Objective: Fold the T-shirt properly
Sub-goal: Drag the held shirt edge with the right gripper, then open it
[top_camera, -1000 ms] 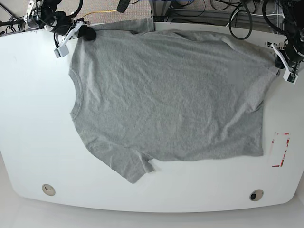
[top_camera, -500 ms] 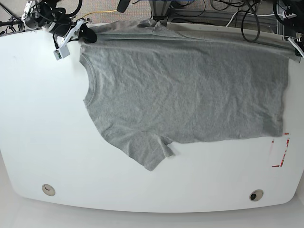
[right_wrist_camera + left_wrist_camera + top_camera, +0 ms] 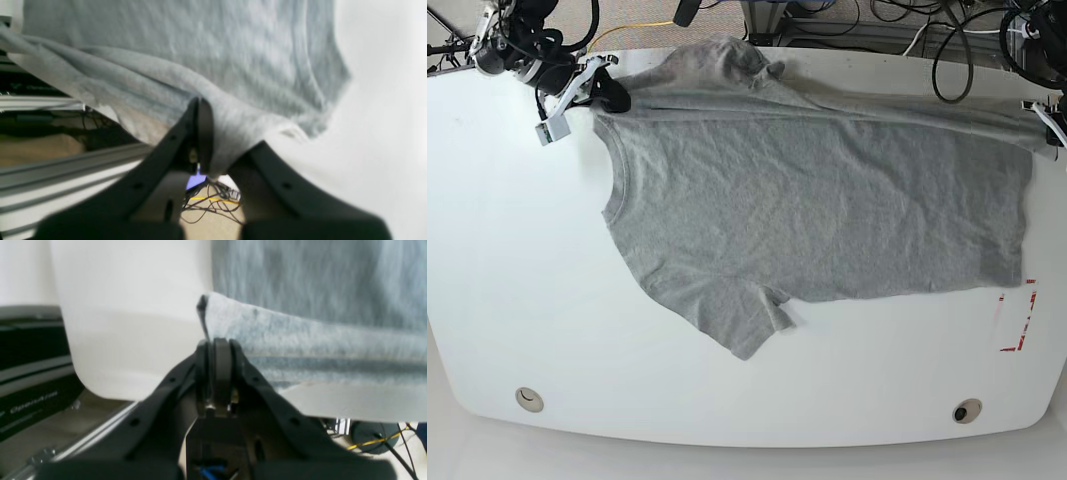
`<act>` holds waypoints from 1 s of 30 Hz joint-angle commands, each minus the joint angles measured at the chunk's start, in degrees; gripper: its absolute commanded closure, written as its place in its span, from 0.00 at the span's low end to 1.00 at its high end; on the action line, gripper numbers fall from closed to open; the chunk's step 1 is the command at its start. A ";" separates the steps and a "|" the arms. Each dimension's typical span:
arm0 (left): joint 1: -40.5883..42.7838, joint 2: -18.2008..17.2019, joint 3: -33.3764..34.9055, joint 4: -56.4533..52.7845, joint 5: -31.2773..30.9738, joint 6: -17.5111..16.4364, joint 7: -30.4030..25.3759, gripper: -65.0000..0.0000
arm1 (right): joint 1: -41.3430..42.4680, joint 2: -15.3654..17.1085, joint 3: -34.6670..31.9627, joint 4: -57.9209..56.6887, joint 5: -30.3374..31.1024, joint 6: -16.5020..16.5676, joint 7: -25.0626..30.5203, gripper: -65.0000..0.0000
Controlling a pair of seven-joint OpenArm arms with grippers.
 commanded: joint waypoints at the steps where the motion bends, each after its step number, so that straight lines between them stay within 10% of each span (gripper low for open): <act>1: -1.48 -1.27 1.08 -0.91 0.61 0.34 -0.13 0.99 | 1.91 0.79 0.34 0.69 0.60 0.34 0.61 1.00; 30: -20.56 -1.35 15.76 -20.87 12.48 0.34 -7.69 0.97 | 19.76 4.13 0.25 -21.99 0.07 0.12 1.14 0.90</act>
